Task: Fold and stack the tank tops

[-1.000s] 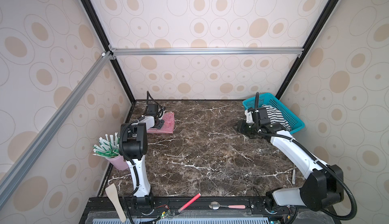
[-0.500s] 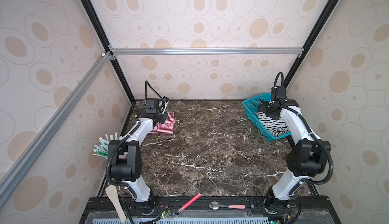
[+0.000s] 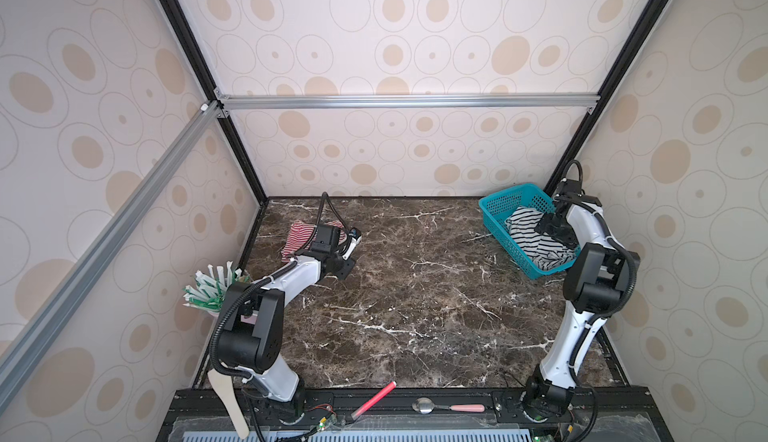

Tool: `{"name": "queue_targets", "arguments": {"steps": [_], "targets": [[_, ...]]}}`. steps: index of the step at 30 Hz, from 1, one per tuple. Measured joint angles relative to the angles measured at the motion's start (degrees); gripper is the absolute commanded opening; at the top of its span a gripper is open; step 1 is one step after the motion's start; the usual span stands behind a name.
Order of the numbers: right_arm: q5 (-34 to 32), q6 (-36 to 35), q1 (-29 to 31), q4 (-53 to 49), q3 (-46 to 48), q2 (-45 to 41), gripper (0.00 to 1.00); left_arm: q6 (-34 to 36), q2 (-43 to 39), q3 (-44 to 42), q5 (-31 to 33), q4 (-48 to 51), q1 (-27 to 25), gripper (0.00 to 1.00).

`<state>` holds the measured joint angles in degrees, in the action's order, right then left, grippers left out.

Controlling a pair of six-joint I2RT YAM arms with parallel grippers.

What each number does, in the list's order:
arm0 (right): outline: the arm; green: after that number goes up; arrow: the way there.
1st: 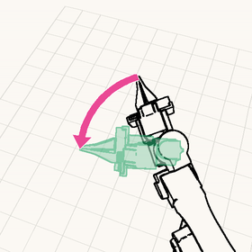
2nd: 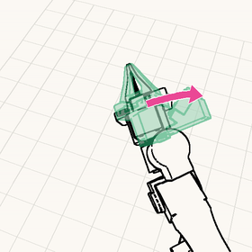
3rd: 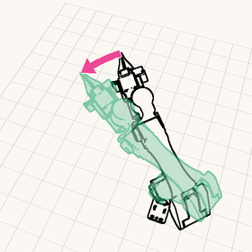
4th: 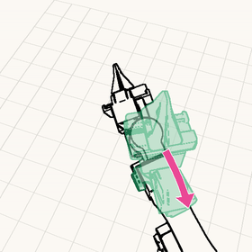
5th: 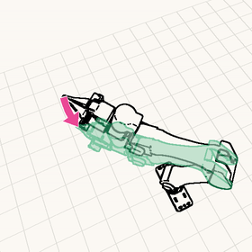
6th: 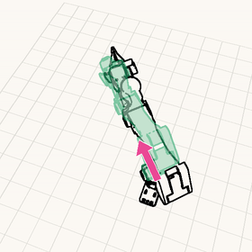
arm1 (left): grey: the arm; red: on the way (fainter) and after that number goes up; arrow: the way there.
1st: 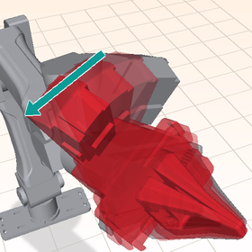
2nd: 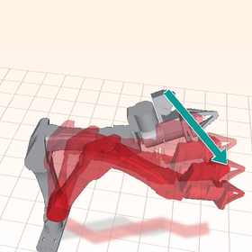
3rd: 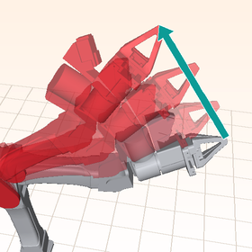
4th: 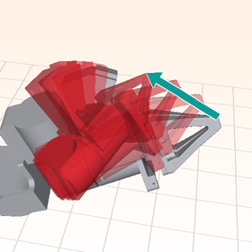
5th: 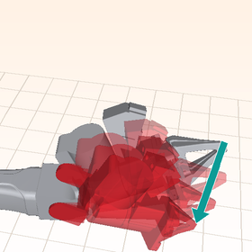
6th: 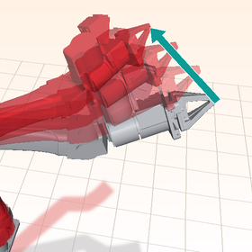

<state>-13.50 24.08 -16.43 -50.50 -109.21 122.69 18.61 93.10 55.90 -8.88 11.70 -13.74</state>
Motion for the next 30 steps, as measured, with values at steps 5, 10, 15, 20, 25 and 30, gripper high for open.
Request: {"name": "queue_targets", "arguments": {"steps": [5, 10, 15, 20, 25, 30], "targets": [[4.0, -0.1, 0.2, -0.8, -1.7, 5.3, 0.82, -0.3, -0.2, -1.2, -1.4, 0.0, -0.8, 0.53], [8.7, -0.7, 0.3, -0.8, -1.6, 7.6, 0.54, -0.8, -0.3, -2.0, -0.8, -0.1, -1.9, 0.52], [13.0, -0.3, 0.3, 1.5, 0.4, 6.4, 0.00, -0.8, -0.3, -2.4, 0.9, -0.3, -2.1, 0.52], [16.3, 1.7, 0.3, 6.3, 12.0, -4.8, 0.00, -0.8, -0.3, -2.4, 1.8, -0.4, -2.1, 0.52], [20.6, 4.8, 0.7, 13.9, 22.2, -24.6, 0.00, -0.8, -0.7, -2.4, 3.4, -0.5, -2.1, 0.52], [19.1, 5.9, 4.6, 18.5, 26.5, -41.4, 0.13, -0.9, -2.3, -2.4, 4.3, -0.5, -2.1, 0.52]]}}
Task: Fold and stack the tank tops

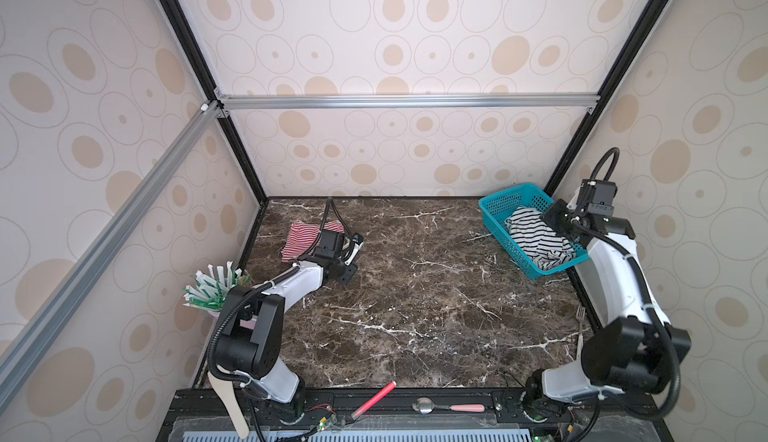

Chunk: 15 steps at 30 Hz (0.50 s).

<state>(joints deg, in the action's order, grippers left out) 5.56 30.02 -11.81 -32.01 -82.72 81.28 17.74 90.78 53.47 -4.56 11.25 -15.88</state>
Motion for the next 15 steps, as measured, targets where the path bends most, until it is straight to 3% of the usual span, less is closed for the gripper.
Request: {"name": "queue_targets", "arguments": {"steps": [1, 5, 10, 15], "targets": [[-0.7, 0.0, 1.0, 0.0, -0.4, -1.5, 0.26, 0.0, -0.3, 0.0, 0.1, 0.0, 0.0, 0.52], [-3.8, -1.5, 0.8, -0.4, -2.8, 0.9, 0.59, 0.0, -1.1, 0.0, 0.4, -0.1, 0.0, 0.52], [-7.1, -3.2, -0.6, -1.4, -2.4, 12.8, 1.00, 0.0, -1.1, -0.1, 0.6, -0.2, 0.0, 0.52], [-8.7, -4.4, -1.6, -4.5, -6.5, 24.8, 1.00, 0.0, -1.1, -1.4, 0.6, -0.9, 0.0, 0.52]]}}
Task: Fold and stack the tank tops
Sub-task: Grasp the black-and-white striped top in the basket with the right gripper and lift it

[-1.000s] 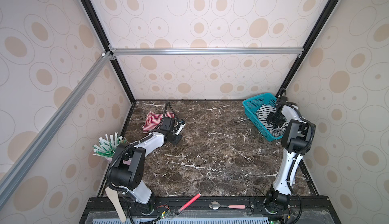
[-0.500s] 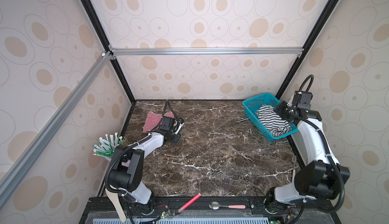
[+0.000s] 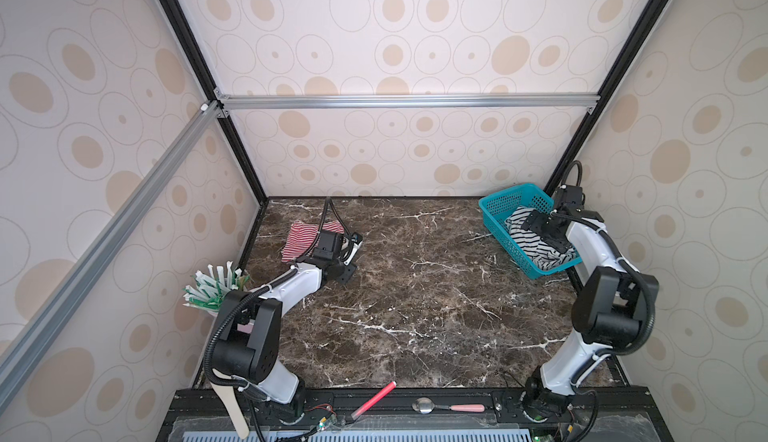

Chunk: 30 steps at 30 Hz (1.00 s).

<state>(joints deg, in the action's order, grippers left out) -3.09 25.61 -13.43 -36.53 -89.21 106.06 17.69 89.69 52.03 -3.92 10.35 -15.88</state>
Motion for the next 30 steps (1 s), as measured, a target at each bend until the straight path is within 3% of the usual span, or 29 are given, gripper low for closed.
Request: {"name": "queue_targets", "arguments": {"steps": [5, 13, 15, 16, 17, 19, 24, 30], "targets": [[-2.3, -0.7, -1.0, -3.0, -13.6, 13.1, 1.00, 0.0, 0.0, -1.0, 0.2, -0.2, 0.0, 0.52], [-1.2, -1.1, -3.5, -7.3, -25.1, 27.3, 0.95, 0.0, 0.0, -1.0, 0.2, -0.8, 0.0, 0.52], [-0.3, -1.2, -4.0, -8.3, -27.0, 30.4, 0.81, 0.0, 0.0, -1.0, 0.2, -0.9, 0.0, 0.52], [-0.4, -1.5, -4.2, -8.8, -28.0, 31.4, 0.64, 0.0, 0.1, -1.0, 0.2, -0.9, 0.0, 0.52], [0.3, -1.5, -4.2, -9.4, -29.0, 31.5, 0.38, 0.0, 0.2, -1.0, 0.2, -0.9, 0.0, 0.51], [1.3, -1.2, -4.2, -9.8, -29.6, 31.5, 0.01, 0.0, 0.5, -1.0, 0.2, -0.9, 0.0, 0.51], [4.4, 0.0, -4.2, -4.8, -19.6, 25.6, 0.00, 0.0, 1.6, -1.0, 0.1, -1.0, 0.0, 0.51], [8.2, 4.3, -3.8, 1.9, -1.0, 4.9, 0.00, 0.0, 2.0, -1.0, -0.3, -1.0, 0.0, 0.51]]}}
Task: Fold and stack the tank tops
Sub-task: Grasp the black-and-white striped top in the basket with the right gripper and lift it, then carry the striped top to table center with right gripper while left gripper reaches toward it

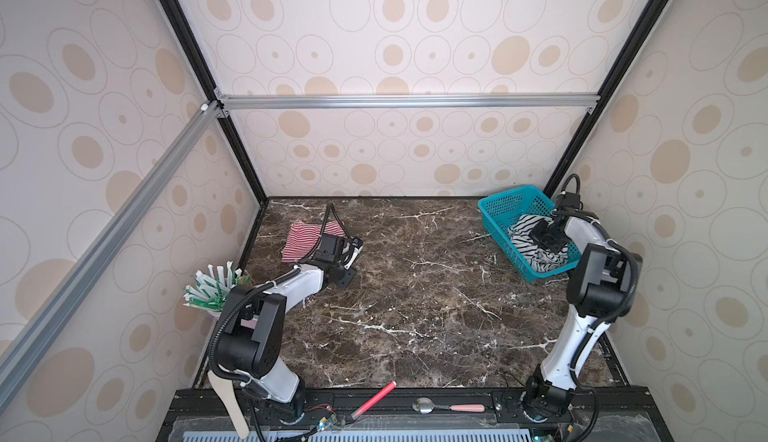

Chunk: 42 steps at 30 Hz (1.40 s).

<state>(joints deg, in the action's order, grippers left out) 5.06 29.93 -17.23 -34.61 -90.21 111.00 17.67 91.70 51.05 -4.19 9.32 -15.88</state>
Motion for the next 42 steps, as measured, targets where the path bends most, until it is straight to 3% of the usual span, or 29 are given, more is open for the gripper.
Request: {"name": "queue_targets", "arguments": {"steps": [9, 16, 23, 31, 32, 34, 35, 36, 39, 42], "targets": [[0.1, 3.7, 5.9, 7.2, 10.1, -27.7, 0.00, -0.2, 0.0, 0.0, -0.4, 0.0, 0.0, 0.51], [0.9, 3.5, 19.8, 4.3, 9.0, -36.5, 0.00, -0.3, -0.3, 0.0, 0.2, 0.0, 0.0, 0.51], [6.8, 2.8, 31.9, 2.4, 5.7, -34.2, 0.00, -0.3, -1.0, 0.0, 0.5, -0.2, 0.0, 0.51], [1.7, 2.7, 49.0, -0.2, 4.8, -14.1, 0.00, -0.3, -1.0, 0.0, 0.4, -0.2, 0.0, 0.51], [0.5, 2.5, 50.7, -0.7, 4.3, -11.6, 0.05, -0.3, -1.0, 0.0, 0.4, -0.2, 0.0, 0.51], [-1.0, 2.4, 53.5, -1.9, 3.2, -7.2, 0.25, -0.3, -1.0, 0.0, 0.4, -0.2, 0.0, 0.51], [-1.2, 2.4, 54.7, -2.4, 2.2, -4.8, 0.43, -0.3, -1.0, 0.0, 0.3, -0.2, 0.0, 0.51], [-0.7, 2.3, 55.6, -2.1, 1.4, -2.6, 0.55, -0.3, -1.0, 0.0, 0.3, -0.2, 0.0, 0.51], [1.3, 2.4, 56.7, 1.8, 2.8, 0.5, 0.71, -0.3, -1.0, 0.0, -0.1, 0.1, 0.0, 0.51], [2.2, 2.4, 56.9, 5.8, 8.4, -1.5, 0.75, 0.1, -1.0, 0.0, -1.9, 1.5, 0.0, 0.51]]}}
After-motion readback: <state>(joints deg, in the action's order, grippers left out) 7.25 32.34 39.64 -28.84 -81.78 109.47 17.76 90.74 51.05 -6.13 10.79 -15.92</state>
